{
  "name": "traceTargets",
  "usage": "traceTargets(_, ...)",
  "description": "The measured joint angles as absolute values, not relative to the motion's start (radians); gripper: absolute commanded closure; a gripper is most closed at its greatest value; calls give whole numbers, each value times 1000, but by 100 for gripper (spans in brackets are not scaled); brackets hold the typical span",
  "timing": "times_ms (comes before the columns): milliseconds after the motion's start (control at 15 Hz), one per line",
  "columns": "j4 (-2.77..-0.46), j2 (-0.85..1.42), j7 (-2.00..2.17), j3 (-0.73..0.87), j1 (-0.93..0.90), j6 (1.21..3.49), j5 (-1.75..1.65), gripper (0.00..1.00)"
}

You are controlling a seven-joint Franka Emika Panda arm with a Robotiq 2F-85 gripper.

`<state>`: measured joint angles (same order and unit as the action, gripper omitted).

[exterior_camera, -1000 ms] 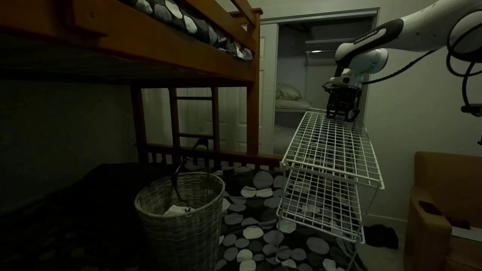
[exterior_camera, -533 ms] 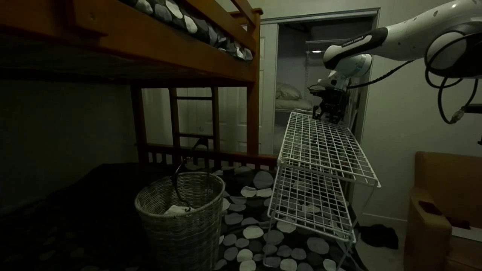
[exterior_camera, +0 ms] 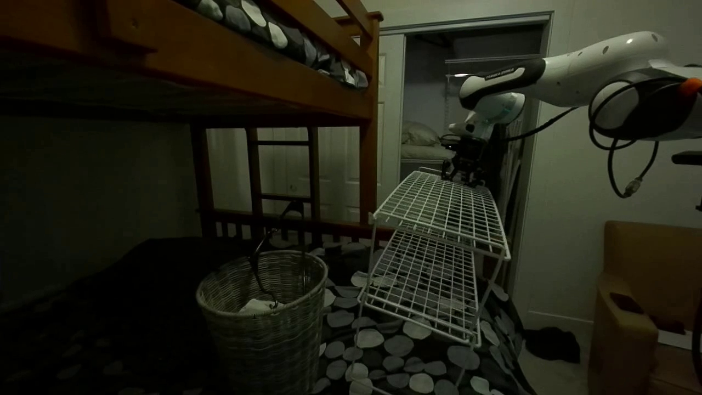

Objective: Turn the metal object to the left

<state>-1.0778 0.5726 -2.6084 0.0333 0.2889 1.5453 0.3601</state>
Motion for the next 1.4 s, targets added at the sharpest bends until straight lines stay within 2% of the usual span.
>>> traceTargets(333,-1061,607,-2668,26,290,1542,330,96)
traceTargets(400,-1041,616,-2675,14,296,1528,332,57)
traceTargets(467,-1016,626,-2677,6,299,1512,330,56)
traceTargets(600,-971,650,-2670,1,293,1494,319,45)
traceTargets(667,-958,660,-2659,-1,285,1494,320,35)
traceTargets(867,-924,688,-2597,-4,258,1522,325,22)
traceTargets(933,-917,694,-2575,-4,250,1546,328,19)
traceTargets(1400,-912,705,-2517,-2,229,1657,324,19)
